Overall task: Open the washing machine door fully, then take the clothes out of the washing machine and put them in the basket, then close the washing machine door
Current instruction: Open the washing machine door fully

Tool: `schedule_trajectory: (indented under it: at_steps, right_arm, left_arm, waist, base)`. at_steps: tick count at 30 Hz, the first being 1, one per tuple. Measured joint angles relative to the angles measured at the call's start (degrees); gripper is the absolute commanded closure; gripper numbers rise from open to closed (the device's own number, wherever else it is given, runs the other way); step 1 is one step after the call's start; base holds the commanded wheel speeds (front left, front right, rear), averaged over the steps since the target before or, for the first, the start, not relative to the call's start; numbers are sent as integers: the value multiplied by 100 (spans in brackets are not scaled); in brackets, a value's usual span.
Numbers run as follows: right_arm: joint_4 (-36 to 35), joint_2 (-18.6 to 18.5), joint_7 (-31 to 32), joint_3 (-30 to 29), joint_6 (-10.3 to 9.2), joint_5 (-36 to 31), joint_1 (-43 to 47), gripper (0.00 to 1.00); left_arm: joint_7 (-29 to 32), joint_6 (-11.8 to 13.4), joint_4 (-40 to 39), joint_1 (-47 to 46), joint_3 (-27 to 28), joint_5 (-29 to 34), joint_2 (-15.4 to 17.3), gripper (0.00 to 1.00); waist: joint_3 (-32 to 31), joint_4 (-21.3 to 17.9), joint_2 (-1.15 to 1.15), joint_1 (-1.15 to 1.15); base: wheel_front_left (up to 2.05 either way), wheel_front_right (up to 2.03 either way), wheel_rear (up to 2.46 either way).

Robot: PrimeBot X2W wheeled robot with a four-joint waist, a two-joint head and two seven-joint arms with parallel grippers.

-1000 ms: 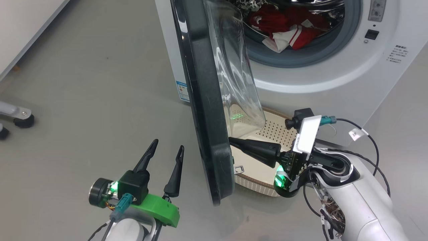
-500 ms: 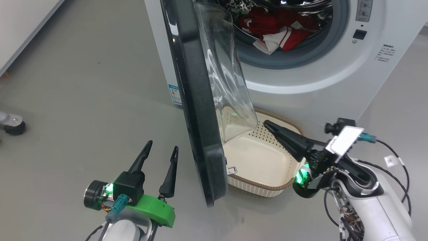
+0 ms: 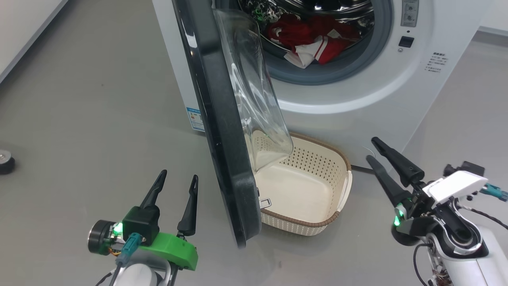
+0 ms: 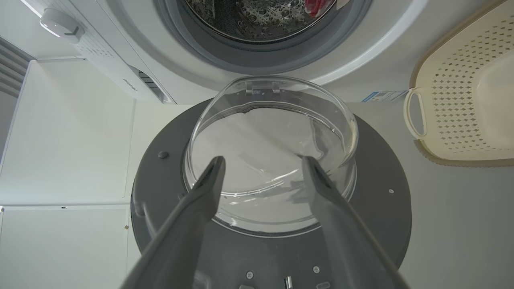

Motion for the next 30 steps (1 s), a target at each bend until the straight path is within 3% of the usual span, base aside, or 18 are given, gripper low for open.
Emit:
schedule_trajectory:
  at_steps: [10,23,30]
  right_arm:
    - [-372,-343,-1140,-110,0,-1619,521,0]
    - [-233,-642,-2819,-216,-3,-3522,1146,0]
    - [-152,-993,-3586,-223,-380,-4746,1275,0]
  left_arm:
    - [0,2,0,13,99,52,11,0]
    - [0,-8,64,45,171,103,12,0]
    - [0,-52,109,103,178,119,14,0]
  waist:
    - [-21,-104,0,0]
    - [-141,-161,0,0]
    - [-214,-164,0,0]
  base:
    - [0,0,0]
    - [0,0,0]
    - [0,0,0]
